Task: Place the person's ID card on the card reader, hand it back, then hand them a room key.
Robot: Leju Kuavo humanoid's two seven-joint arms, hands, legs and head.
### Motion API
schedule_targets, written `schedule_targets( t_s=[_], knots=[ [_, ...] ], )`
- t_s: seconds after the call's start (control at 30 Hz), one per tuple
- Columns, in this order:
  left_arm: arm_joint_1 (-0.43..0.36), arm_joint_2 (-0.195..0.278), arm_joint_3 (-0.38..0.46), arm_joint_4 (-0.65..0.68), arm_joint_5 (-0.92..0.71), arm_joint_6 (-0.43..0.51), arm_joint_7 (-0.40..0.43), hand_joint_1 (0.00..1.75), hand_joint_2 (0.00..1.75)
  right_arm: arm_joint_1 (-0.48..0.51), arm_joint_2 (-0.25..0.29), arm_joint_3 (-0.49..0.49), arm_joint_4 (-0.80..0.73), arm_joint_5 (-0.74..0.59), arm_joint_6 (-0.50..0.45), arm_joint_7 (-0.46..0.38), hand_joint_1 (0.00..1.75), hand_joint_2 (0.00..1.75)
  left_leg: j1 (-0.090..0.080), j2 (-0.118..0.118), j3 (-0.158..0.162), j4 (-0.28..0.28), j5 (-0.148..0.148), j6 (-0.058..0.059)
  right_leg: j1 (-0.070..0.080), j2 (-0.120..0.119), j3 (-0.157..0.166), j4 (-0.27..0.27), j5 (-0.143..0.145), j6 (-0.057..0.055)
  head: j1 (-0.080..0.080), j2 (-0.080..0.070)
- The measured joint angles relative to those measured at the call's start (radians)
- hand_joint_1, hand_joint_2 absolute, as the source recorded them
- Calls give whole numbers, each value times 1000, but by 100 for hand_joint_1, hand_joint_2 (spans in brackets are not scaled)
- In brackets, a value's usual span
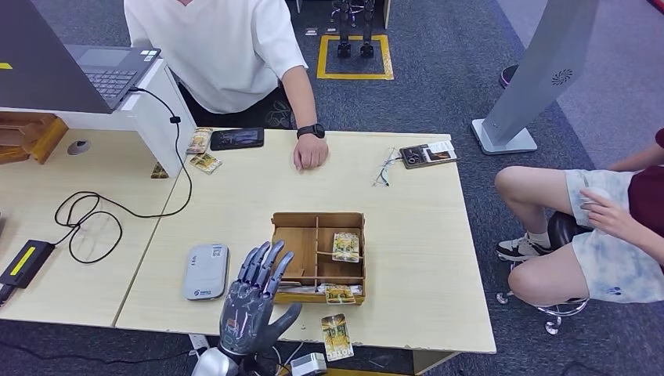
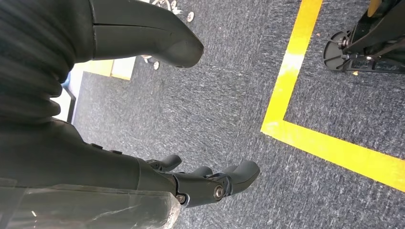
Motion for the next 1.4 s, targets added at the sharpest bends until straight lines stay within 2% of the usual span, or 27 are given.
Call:
schedule_targets(
  t_s=[0.43, 0.73, 1.03, 1.17, 1.4],
  knots=[
    [-62, 70, -122, 87, -148, 0, 271, 0, 175, 0, 0, 0, 0, -2, 0, 2, 0, 175, 0, 0, 0, 0, 0, 0, 0, 0, 0, 0, 0, 0, 0, 0],
    [-76, 95, -174, 92, -212, 0, 454, 0, 175, 1, 0, -8, 0, -5, 0, 2, 0, 175, 0, 0, 0, 0, 0, 0, 0, 0, 0, 0, 0, 0, 0, 0],
    [-90, 108, -198, 98, -220, 0, 552, 0, 175, 6, -1, -15, 0, -16, 0, 3, 0, 175, 0, 0, 0, 0, 0, 0, 0, 0, 0, 0, 0, 0, 0, 0],
    [-117, 124, -237, 124, -220, 0, 614, 0, 175, 6, -1, -17, -1, -16, 4, 3, 0, 175, 0, 0, 0, 0, 0, 0, 0, 0, 0, 0, 0, 0, 0, 0],
    [-150, 141, -290, 194, -220, 0, 631, 0, 175, 7, -3, -20, -2, -16, 6, 2, 0, 175, 0, 0, 0, 0, 0, 0, 0, 0, 0, 0, 0, 0, 0, 0]
  ],
)
